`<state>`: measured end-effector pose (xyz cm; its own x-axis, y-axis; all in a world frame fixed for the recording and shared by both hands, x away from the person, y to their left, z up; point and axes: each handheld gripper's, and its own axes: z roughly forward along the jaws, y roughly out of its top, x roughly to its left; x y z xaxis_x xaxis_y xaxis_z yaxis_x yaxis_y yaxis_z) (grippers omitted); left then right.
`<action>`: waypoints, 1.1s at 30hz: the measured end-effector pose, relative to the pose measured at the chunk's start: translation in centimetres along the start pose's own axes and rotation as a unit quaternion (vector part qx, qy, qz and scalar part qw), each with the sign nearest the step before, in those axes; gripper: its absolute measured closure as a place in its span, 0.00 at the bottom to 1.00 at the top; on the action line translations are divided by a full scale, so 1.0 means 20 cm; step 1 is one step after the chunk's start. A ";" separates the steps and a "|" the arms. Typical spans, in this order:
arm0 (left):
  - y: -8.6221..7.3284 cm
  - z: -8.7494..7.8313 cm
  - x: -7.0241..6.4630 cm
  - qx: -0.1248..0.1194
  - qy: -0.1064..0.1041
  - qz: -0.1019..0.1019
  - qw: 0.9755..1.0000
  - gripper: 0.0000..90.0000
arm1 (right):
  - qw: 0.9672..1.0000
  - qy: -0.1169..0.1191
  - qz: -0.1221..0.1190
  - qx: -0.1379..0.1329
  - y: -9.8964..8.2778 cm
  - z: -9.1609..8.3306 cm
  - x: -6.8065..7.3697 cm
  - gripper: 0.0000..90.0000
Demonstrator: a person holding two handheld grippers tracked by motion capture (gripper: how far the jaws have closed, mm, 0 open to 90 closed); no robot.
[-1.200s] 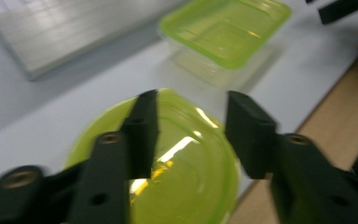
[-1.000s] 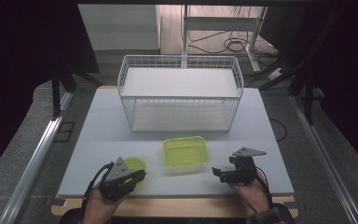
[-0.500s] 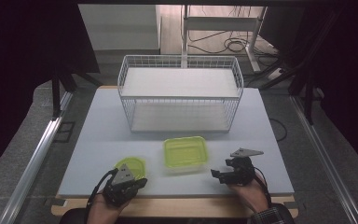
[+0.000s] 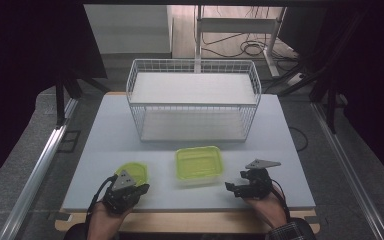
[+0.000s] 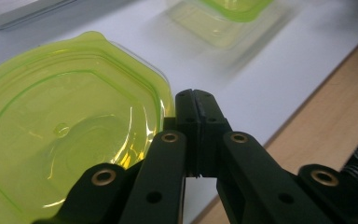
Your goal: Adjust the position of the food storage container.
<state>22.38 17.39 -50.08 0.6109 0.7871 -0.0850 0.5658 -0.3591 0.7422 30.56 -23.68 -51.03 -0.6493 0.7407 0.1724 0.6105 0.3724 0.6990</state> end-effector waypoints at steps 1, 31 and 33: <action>0.00 0.00 0.01 0.002 0.003 -0.001 1.000 1.00 | 1.000 0.001 0.000 0.000 0.00 0.00 0.00 0.23; 0.09 0.03 0.11 -0.022 0.040 0.007 0.999 1.00 | 1.000 0.013 -0.013 -0.014 0.08 -0.04 -0.01 0.61; 0.11 0.07 0.08 -0.021 0.032 0.012 0.999 1.00 | 1.000 0.016 -0.012 -0.015 0.09 -0.04 -0.02 0.66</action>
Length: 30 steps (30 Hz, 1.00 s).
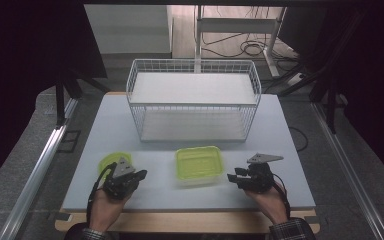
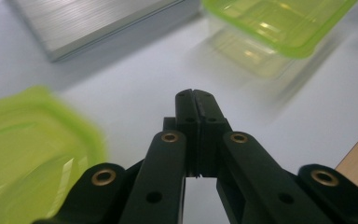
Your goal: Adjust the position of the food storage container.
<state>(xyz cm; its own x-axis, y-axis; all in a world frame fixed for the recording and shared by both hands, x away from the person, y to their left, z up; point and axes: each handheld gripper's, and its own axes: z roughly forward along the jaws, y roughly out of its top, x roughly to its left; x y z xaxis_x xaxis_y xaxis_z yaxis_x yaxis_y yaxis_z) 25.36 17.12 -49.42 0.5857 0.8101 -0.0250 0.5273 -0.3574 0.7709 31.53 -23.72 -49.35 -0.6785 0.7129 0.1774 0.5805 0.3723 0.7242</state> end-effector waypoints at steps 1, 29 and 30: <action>0.02 0.03 -0.02 0.004 -0.002 0.008 1.000 1.00 | 1.000 0.002 0.001 -0.001 0.01 0.00 -0.01 0.71; 0.44 0.59 0.01 0.045 0.018 0.008 0.999 1.00 | 0.998 -0.048 -0.035 0.018 0.42 0.39 -0.15 0.98; 0.43 0.59 0.00 0.048 0.017 0.010 0.999 1.00 | 0.998 -0.044 -0.037 0.020 0.41 0.40 -0.15 0.98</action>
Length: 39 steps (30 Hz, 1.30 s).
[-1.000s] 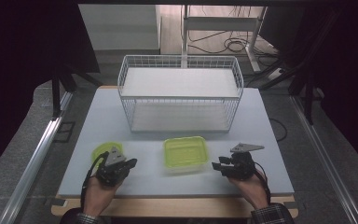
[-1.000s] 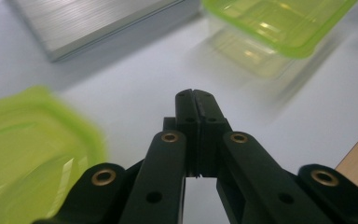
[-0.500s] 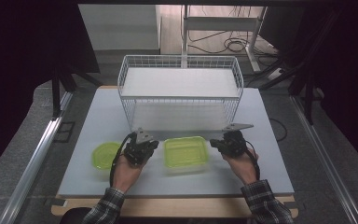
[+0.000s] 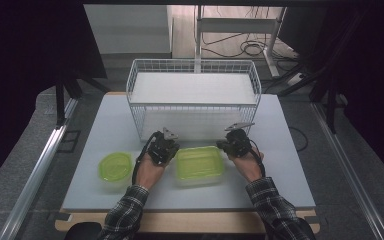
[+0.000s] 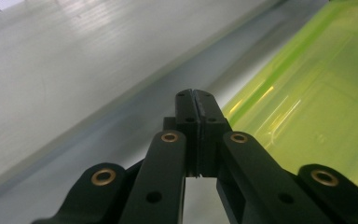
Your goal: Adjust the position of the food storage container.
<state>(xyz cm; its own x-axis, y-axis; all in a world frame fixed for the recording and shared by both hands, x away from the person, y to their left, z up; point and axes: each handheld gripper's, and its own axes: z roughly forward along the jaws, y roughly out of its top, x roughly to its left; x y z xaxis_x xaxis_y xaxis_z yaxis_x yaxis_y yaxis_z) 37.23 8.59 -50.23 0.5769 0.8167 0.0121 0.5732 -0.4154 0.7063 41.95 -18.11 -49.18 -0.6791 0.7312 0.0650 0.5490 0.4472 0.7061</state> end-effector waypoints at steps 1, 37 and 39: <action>-0.01 0.00 -0.01 0.002 -0.004 0.000 1.000 1.00 | 1.000 0.001 0.000 -0.002 0.00 0.00 0.01 0.98; -0.43 -0.45 -0.18 -0.060 -0.067 0.012 0.996 0.18 | 0.998 0.047 -0.003 -0.039 -0.28 -0.37 0.19 0.42; -0.46 -0.46 -0.19 -0.063 -0.061 0.017 0.996 0.06 | 0.998 0.054 -0.006 -0.039 -0.30 -0.37 0.20 0.32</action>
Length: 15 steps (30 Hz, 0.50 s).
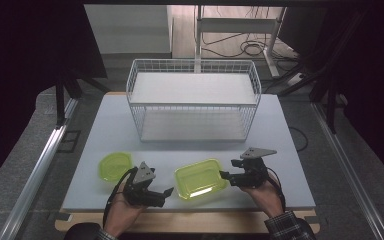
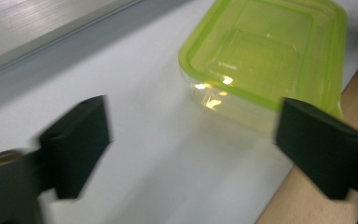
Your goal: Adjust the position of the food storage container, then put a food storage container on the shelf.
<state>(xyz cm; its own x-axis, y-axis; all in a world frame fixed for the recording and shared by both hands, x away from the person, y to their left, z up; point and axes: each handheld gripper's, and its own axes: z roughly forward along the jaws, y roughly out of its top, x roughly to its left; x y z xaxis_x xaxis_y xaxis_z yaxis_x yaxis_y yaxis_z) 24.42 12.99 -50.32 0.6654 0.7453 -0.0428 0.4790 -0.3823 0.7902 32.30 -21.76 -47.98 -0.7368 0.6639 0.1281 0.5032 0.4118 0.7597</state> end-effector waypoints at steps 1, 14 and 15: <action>-0.02 0.00 -0.01 -0.002 0.007 0.007 1.000 0.02 | 1.000 0.014 0.002 -0.002 -0.02 0.00 0.01 0.20; -0.11 -0.01 -0.02 -0.005 0.016 0.036 0.999 0.00 | 0.999 0.027 0.030 -0.002 -0.09 0.01 -0.03 0.04; -0.11 -0.01 -0.01 -0.002 0.021 0.039 0.999 0.00 | 0.999 0.027 0.032 0.000 -0.09 0.01 -0.03 0.04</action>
<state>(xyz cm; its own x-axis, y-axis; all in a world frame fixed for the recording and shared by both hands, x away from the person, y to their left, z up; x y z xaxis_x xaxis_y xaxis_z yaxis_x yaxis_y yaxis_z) 23.09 13.72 -52.01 0.6756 0.7359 0.0443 0.4250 -0.4379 0.7922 31.91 -22.84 -49.62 -0.7264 0.6545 0.2095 0.5492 0.3697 0.7495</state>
